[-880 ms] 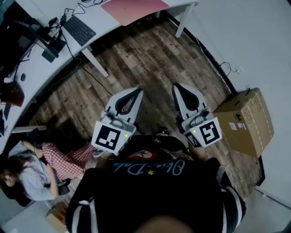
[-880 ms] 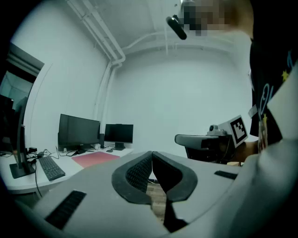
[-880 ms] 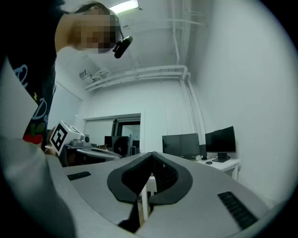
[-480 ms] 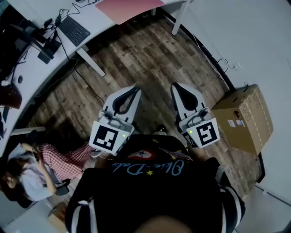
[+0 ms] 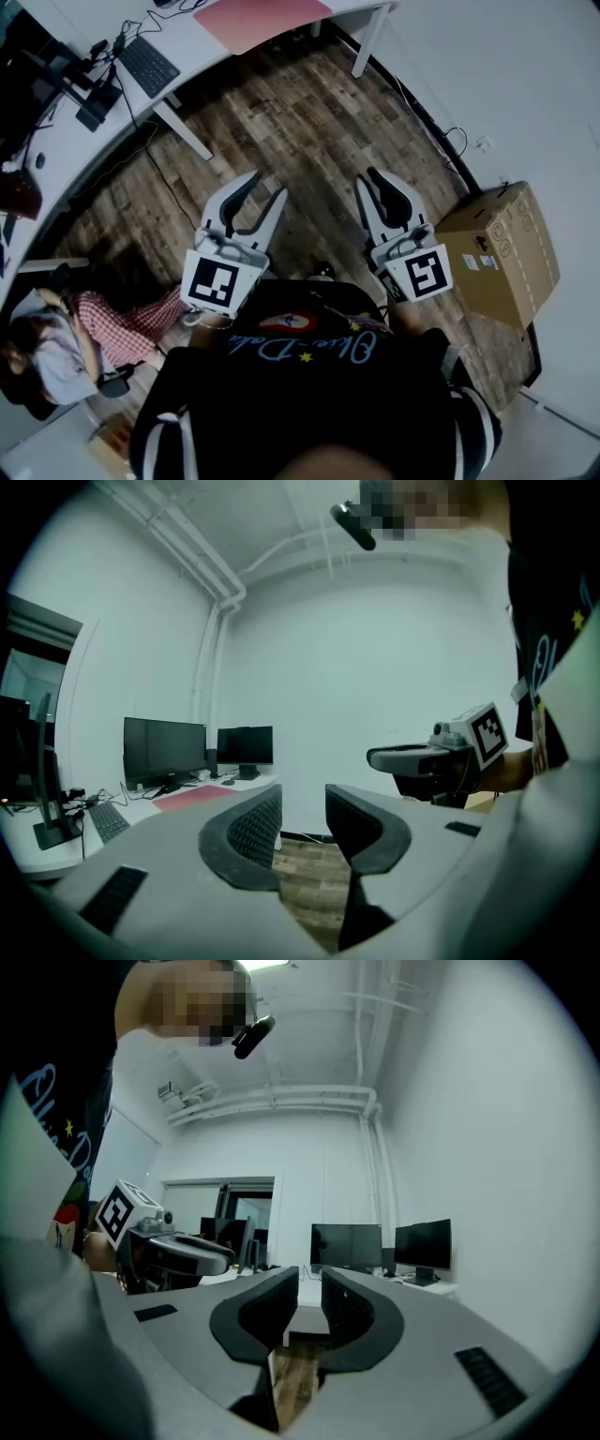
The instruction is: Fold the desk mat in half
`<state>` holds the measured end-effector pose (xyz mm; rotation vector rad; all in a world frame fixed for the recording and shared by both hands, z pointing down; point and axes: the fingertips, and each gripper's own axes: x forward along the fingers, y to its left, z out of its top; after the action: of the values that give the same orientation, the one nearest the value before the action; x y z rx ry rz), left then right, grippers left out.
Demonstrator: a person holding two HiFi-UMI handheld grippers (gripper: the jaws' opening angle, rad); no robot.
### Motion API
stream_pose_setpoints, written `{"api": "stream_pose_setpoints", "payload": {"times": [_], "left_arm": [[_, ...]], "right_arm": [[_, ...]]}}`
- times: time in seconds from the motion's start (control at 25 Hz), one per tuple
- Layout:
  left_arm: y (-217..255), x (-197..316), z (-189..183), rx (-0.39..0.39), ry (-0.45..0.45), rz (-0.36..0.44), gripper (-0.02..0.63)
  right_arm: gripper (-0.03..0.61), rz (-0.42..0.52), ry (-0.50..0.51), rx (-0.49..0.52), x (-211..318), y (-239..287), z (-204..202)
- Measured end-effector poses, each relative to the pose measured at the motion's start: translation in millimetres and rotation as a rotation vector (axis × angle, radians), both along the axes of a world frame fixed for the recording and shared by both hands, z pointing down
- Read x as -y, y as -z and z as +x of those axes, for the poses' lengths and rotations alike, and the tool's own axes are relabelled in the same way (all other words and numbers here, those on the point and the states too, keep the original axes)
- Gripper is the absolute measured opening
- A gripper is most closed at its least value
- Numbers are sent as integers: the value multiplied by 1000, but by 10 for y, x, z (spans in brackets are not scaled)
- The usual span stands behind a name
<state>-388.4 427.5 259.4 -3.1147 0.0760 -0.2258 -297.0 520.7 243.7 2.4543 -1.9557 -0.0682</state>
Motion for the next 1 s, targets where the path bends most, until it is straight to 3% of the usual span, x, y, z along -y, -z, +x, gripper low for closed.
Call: {"api": "stream_pose_setpoints", "payload": {"times": [0.08,0.56,1.0], "left_arm": [[-10,-38,28,-4,17,-2,127],[-149,-431,65,35,124,33,133],[-307,5,558,60,106,26,140]], "right_arm": [[61,-4,5,-7,-77,-9,73],[82,-29,36,3,-611,-203,467],[87,-71,2,-13,-421,-302,846]]}}
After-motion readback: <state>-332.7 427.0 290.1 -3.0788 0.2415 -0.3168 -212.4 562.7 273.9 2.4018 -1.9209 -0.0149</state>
